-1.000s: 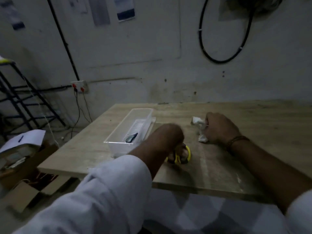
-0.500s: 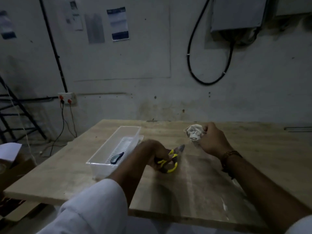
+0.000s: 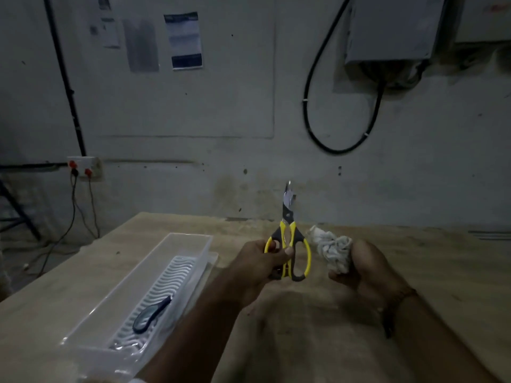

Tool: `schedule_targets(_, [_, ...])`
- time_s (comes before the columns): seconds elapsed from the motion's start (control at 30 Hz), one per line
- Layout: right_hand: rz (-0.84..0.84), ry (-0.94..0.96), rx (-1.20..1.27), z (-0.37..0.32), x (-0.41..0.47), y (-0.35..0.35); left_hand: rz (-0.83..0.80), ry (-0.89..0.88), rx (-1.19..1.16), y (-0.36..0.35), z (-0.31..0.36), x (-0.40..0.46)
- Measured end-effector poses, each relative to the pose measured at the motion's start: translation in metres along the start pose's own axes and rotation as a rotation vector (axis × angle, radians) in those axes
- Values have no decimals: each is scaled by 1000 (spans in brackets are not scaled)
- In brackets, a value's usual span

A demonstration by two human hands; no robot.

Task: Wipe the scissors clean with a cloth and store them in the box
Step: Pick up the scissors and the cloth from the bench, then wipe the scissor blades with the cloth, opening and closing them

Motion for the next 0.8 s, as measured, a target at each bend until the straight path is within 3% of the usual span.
schedule_targets(0.1, [63, -1, -6, 12, 10, 9, -69, -32, -6, -3, -7, 2])
schedule_targets(0.3, [35, 275, -498, -24, -5, 9, -154, -44, 52, -11, -7, 2])
schedule_targets(0.43, [-126, 493, -852, -46, -32, -18, -196, -35, 100, -10, -8, -3])
schedule_targets(0.5, [-217, 540, -829, -41, -38, -31, -227, -30, 129, -15, -6, -8])
schedule_targets(0.6, [-89, 618, -831, -43, -32, -25, -261, -49, 195, -20, -2, -13])
schedule_targets(0.8, [-10, 607, -940, -51, -30, -1, -76, -134, 298, 4, 17, -9])
Point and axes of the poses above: each hand's wrist, its own x-axis towards the middle knuckle, its own y-axis out of the back of the hand, z = x × y, the point moved 10 cm from there along x, towards the middle knuckle, and after that the axes turned 10 degrees about -x, right-handed, at the moved point
